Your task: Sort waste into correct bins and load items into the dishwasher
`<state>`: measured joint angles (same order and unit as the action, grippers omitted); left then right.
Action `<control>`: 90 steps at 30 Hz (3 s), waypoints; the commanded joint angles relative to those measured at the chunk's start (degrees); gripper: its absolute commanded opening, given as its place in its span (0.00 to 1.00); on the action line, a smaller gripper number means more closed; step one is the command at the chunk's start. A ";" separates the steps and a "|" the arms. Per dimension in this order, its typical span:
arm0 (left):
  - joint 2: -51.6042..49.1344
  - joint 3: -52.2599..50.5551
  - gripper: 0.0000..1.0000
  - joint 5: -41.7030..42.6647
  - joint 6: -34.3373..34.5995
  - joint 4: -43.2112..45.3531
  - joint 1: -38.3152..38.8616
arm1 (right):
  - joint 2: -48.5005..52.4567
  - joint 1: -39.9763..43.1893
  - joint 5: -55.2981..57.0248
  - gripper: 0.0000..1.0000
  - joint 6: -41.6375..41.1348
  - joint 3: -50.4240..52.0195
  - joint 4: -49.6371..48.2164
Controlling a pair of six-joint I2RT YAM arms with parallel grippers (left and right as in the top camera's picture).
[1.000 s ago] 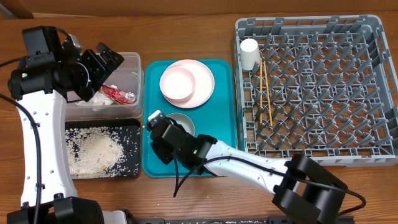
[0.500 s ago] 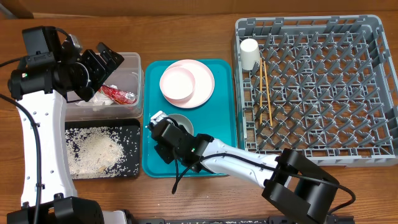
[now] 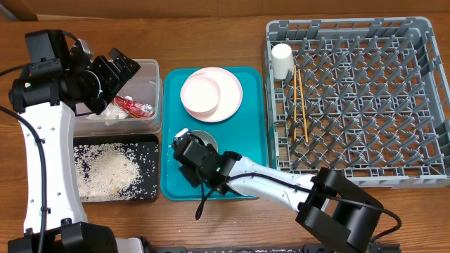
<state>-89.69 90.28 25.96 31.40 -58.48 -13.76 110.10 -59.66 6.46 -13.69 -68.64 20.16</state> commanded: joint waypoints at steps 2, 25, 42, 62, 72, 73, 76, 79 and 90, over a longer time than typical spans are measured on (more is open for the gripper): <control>-0.20 0.94 1.00 0.44 -0.09 0.04 -0.11 | -1.09 0.28 5.70 0.15 -4.66 -1.20 2.36; -0.20 0.94 1.00 0.42 -0.09 0.04 -0.11 | -10.82 4.07 2.25 0.15 -14.32 -1.95 7.13; -0.20 0.94 1.00 0.44 -0.09 0.04 -0.11 | -4.07 0.04 -8.48 0.18 -8.33 -1.68 1.22; -0.20 0.94 1.00 0.44 -0.09 0.07 -0.11 | -3.98 0.04 -6.49 0.17 -7.08 -1.44 2.03; -0.20 0.94 1.00 0.44 -0.09 0.04 -0.11 | -3.23 -0.09 -6.64 0.17 -7.10 -1.42 1.95; -0.20 0.94 1.00 0.44 -0.09 0.04 -0.11 | -3.23 -0.20 -6.78 0.17 -7.10 -1.42 1.92; -0.20 0.94 1.00 0.44 -0.09 0.04 -0.11 | -3.23 -0.63 -6.78 0.17 -7.10 -1.42 2.01; -0.20 0.94 1.00 0.42 -0.09 0.07 -0.11 | -3.23 -0.72 -6.78 0.17 -7.19 -0.48 1.01; -0.20 0.94 1.00 0.42 -0.09 0.04 -0.11 | -2.60 -0.72 -6.75 0.17 -7.30 0.39 -0.98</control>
<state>-89.69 90.28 25.96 31.40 -58.48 -13.76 107.04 -60.05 -0.60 -20.95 -68.77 19.86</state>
